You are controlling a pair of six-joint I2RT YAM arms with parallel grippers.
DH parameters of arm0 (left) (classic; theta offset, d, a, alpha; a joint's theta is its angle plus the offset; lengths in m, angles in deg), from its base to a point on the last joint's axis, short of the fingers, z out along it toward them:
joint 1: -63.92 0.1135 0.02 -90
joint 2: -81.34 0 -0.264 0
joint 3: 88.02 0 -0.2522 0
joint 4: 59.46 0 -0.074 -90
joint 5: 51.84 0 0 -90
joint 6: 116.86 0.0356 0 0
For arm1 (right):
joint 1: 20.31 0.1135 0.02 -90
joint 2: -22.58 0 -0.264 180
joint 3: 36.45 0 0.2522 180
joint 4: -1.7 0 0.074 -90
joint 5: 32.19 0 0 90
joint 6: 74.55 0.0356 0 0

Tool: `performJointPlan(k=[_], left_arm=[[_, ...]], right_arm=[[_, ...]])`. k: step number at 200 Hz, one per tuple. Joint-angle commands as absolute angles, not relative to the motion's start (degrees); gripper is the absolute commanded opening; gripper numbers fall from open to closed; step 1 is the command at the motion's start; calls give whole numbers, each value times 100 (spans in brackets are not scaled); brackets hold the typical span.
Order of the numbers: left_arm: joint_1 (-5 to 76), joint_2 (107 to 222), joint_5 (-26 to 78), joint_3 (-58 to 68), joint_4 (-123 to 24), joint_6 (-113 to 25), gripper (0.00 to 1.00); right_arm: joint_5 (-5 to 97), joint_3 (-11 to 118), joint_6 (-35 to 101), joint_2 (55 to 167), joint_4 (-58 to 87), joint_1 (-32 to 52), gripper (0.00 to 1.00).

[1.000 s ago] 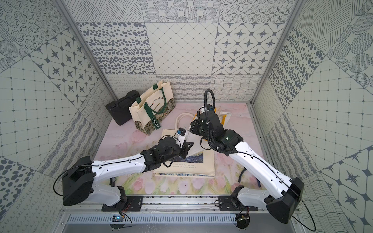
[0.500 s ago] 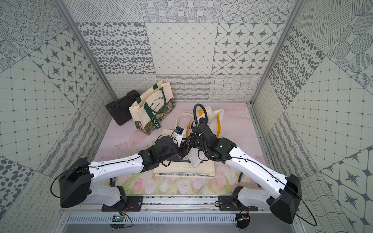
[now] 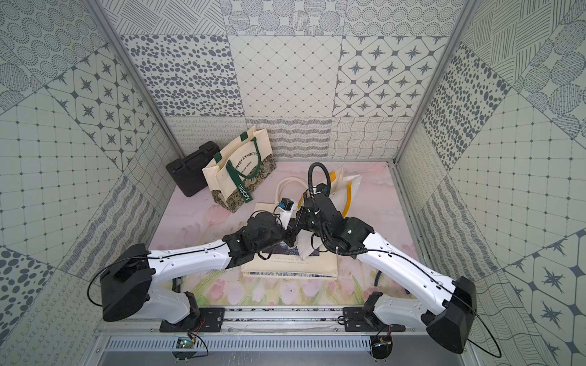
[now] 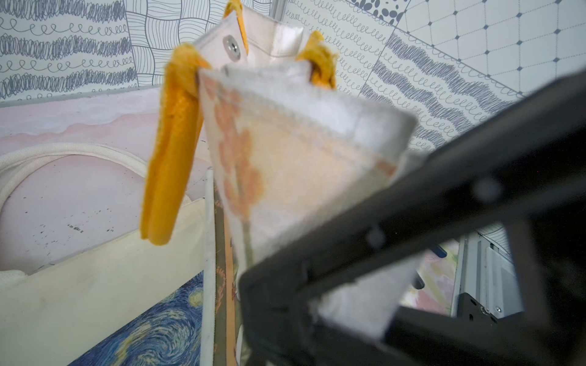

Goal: Put away the canvas bag
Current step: Place the canvas bag at the center of the board.

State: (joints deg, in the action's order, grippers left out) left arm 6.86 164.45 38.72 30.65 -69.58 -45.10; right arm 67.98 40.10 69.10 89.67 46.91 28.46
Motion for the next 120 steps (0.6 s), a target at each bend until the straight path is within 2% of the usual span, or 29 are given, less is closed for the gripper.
performJointPlan(k=[1,26,57,85,99,120], left_arm=[[717,16416,4071,3069,-7079,-4563,0],[706,16294,4026,3196,-7138,-4521,0],[710,16160,4042,3365,-7064,-4514,0],[705,16075,4037,3540,-7136,-4609,0],[697,16045,4040,3590,-7145,-4628,0],[688,16005,4039,3646,-7145,-4620,0]], right_arm=[[6730,4107,6977,8685,4518,2930,3],[6943,3986,7028,8614,4598,2934,14],[7287,3901,6971,8488,4772,2926,32],[7089,3641,6898,8410,4454,2827,49],[6963,3517,6934,8356,4292,2733,54],[6891,3568,6920,8352,4343,2528,55]])
